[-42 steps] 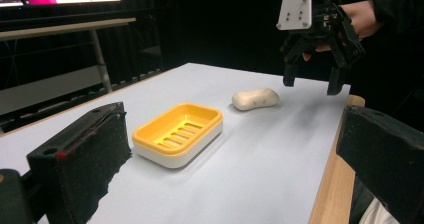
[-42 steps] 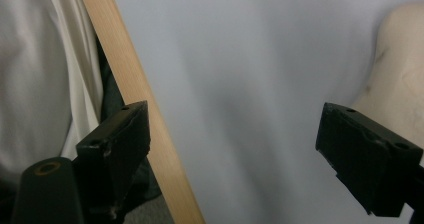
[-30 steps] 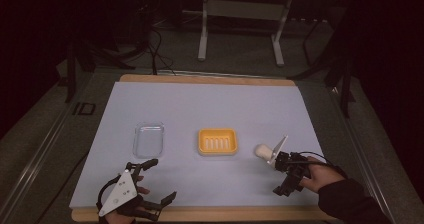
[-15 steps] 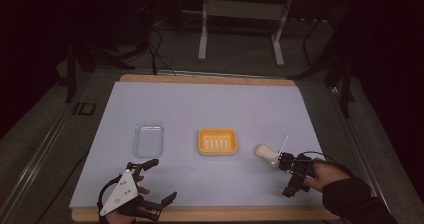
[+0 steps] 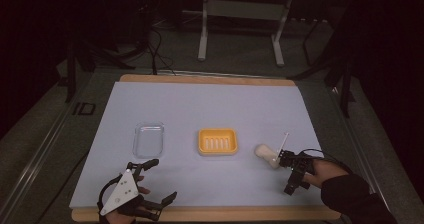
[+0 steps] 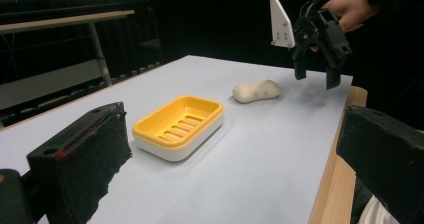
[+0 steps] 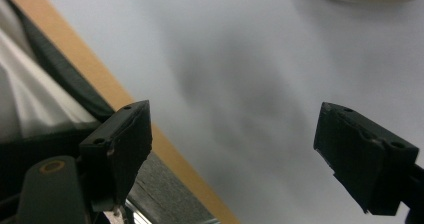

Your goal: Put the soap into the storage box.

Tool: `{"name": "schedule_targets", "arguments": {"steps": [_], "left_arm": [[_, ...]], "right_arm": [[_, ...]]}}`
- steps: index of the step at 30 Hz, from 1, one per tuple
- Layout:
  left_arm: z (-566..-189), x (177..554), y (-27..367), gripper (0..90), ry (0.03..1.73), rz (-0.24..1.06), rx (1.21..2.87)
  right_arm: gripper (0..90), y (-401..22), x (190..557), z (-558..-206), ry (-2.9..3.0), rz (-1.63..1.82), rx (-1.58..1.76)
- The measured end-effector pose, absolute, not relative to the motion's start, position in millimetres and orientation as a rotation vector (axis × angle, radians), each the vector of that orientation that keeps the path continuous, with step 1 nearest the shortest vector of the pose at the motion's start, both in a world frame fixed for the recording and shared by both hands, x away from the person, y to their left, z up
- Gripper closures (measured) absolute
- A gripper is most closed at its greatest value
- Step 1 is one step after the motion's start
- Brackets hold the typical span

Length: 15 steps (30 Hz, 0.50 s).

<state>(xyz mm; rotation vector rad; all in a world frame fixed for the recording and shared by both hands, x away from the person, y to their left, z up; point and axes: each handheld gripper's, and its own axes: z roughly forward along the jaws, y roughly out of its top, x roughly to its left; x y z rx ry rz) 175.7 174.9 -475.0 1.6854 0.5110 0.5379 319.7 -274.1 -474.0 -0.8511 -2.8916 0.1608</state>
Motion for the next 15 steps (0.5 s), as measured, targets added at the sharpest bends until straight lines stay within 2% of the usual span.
{"name": "schedule_targets", "arguments": {"steps": [15], "left_arm": [[-475, 176, 175, 0.7, 0.510, 0.533, 1.687]], "right_arm": [[12.8, -275, 345, -471, -2.924, 0.163, -0.956]]}}
